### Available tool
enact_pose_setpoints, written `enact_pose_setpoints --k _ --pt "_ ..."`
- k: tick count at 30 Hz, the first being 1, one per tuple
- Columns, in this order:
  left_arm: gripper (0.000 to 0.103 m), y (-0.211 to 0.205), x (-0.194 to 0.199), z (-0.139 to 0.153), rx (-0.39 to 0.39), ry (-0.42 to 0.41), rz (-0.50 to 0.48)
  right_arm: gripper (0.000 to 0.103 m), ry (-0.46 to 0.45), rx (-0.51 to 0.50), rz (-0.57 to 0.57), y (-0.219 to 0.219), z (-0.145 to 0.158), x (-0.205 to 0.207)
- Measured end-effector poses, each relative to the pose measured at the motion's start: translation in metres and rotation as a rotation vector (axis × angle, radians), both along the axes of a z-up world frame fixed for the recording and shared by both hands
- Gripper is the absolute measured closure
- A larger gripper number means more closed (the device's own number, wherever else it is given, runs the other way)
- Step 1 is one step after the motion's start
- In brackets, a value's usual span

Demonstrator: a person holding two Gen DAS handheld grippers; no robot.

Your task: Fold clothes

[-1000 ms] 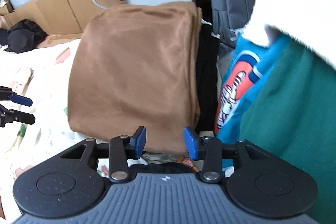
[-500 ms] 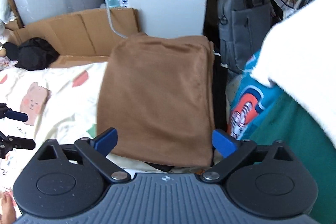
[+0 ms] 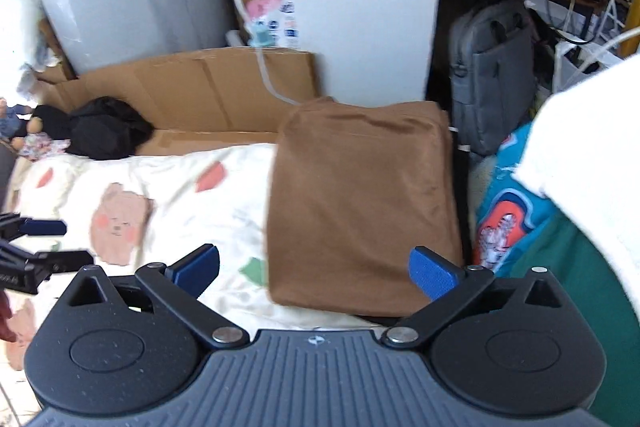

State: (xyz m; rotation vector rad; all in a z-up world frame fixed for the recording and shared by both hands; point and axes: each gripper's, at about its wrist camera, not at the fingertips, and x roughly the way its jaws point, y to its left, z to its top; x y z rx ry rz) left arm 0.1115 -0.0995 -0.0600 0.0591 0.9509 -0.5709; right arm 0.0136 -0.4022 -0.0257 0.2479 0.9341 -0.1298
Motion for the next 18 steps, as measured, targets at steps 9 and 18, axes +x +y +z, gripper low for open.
enact_pose_setpoints --k 9,18 --pt "0.000 0.027 -0.028 0.028 0.028 -0.030 0.067 0.000 -0.040 0.047 -0.018 0.049 0.044 -0.011" --pt "0.000 0.055 -0.061 0.068 -0.026 -0.053 0.137 0.000 -0.114 0.045 0.007 0.105 0.079 -0.029"
